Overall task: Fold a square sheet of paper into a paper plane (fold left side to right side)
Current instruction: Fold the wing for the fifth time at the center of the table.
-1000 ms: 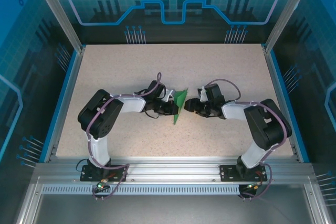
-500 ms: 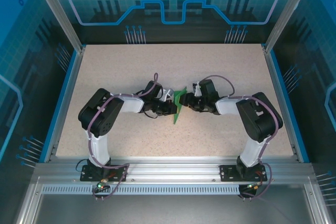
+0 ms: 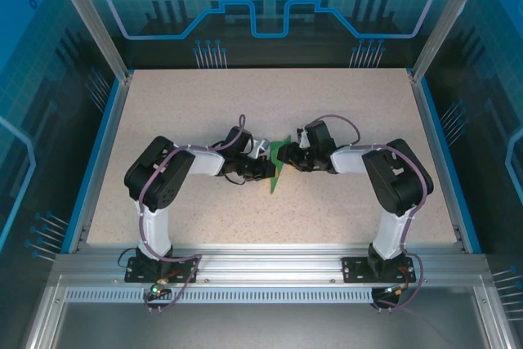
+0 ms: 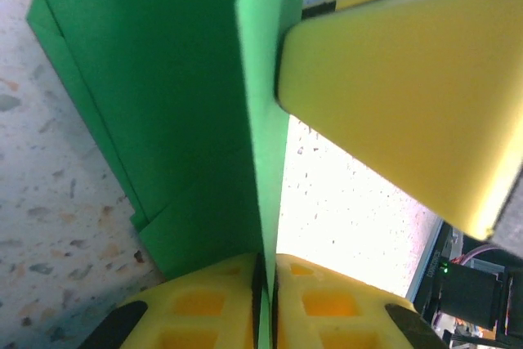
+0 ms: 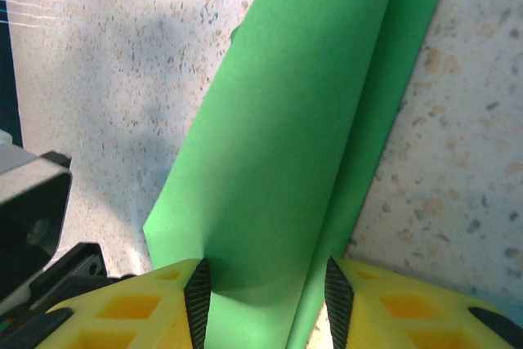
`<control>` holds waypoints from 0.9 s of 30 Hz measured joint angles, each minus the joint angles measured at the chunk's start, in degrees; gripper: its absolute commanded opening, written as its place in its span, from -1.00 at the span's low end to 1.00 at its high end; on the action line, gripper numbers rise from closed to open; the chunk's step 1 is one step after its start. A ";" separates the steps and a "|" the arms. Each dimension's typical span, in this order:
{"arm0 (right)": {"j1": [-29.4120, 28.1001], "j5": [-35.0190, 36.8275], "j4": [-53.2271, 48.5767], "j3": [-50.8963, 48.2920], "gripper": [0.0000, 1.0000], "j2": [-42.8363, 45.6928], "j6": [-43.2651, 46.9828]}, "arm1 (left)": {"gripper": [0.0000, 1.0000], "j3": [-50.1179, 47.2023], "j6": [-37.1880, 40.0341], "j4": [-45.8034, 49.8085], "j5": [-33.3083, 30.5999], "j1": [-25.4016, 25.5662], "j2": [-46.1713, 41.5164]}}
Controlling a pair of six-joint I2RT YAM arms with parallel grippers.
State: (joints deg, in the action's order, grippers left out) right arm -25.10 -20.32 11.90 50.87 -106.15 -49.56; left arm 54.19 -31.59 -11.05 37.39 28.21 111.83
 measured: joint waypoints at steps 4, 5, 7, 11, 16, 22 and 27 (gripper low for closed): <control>-0.02 0.42 -1.88 1.03 -0.14 -0.37 -0.28 | -0.60 0.00 -0.04 0.00 0.00 -0.07 0.02; -0.02 0.46 -2.27 1.27 -0.15 -0.50 -0.42 | -0.57 0.00 -0.04 -0.02 0.00 -0.11 0.00; -0.02 0.61 -2.84 1.55 -0.16 -0.61 -0.48 | -0.50 0.00 -0.11 -0.09 0.13 -0.20 0.02; -0.02 0.81 -3.78 2.10 -0.17 -0.83 -0.63 | -0.39 -0.44 -0.63 -1.38 1.03 -0.33 -0.02; -0.02 0.81 -3.98 2.23 -0.18 -0.92 -0.63 | -0.14 -2.08 -1.73 -3.06 1.84 -0.92 -1.40; -0.02 0.81 -4.09 2.27 -0.19 -0.98 -0.63 | -0.02 -4.94 -3.02 -2.71 1.90 -4.07 -4.74; -0.02 0.83 -4.15 2.29 -0.20 -0.98 -0.61 | -0.03 -4.39 -4.20 -2.58 1.92 -6.56 -4.76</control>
State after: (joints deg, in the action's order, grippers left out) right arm -25.12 -19.49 7.75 53.17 -107.13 -50.17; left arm 49.80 -35.79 -13.63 39.31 21.65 107.07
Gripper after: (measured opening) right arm 0.404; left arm 0.491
